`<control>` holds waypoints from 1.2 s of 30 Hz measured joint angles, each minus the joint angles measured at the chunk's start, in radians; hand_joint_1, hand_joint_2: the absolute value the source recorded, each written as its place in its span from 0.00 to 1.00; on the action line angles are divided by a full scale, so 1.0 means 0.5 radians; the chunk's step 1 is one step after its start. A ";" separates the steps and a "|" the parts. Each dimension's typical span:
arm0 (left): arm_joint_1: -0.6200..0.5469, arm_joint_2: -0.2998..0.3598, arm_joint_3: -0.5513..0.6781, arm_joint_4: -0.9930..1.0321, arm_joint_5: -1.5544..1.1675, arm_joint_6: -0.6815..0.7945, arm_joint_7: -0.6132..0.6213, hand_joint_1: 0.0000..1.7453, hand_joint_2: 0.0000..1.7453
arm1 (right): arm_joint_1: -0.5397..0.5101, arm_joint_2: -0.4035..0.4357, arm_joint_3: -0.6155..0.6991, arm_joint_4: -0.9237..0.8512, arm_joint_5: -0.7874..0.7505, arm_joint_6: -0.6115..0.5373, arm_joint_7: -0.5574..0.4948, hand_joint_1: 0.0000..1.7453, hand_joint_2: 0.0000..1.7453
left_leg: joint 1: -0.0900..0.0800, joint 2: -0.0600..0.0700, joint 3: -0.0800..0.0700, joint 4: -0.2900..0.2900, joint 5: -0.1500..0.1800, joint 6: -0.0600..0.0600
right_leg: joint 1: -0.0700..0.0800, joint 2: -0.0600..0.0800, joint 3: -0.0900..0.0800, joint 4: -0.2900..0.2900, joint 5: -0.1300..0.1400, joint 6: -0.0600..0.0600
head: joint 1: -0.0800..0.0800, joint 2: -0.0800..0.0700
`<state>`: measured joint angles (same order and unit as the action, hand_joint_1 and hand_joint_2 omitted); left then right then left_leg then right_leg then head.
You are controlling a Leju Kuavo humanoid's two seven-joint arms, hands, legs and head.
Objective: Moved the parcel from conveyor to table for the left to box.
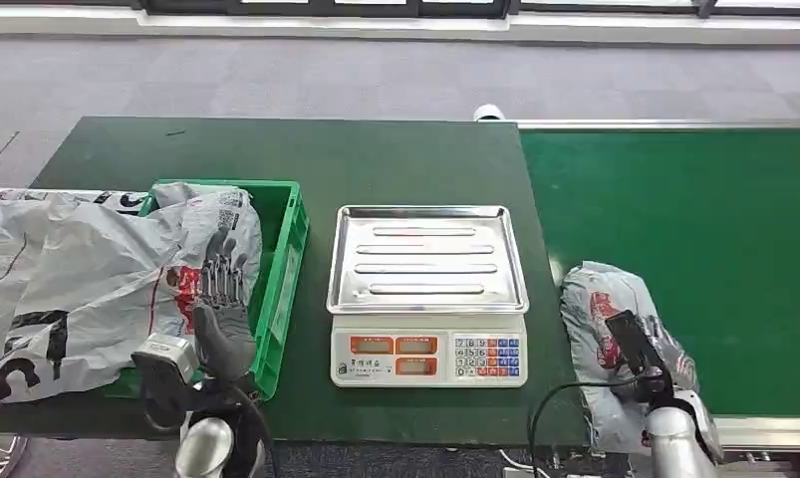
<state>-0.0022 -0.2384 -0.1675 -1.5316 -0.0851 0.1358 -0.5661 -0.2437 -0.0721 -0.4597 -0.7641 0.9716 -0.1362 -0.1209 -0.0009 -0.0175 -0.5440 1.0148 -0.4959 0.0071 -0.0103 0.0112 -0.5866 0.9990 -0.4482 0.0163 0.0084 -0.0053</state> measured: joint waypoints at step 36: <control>-0.181 -0.004 -0.017 0.243 0.018 -0.007 -0.002 0.00 0.00 | 0.067 0.086 -0.038 0.095 0.178 0.119 -0.101 1.00 1.00 | 0.001 0.000 0.018 0.001 -0.001 0.001 | 0.001 0.004 0.020 -0.003 0.001 0.002 | 0.000 -0.001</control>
<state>-0.0929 -0.2403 -0.1759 -1.4103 -0.0759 0.1324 -0.5669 -0.2101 -0.0290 -0.4787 -0.7168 1.0605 -0.0767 -0.1717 -0.0005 -0.0174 -0.5352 1.0151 -0.4964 0.0078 -0.0096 0.0131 -0.5766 0.9973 -0.4479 0.0173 0.0084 -0.0057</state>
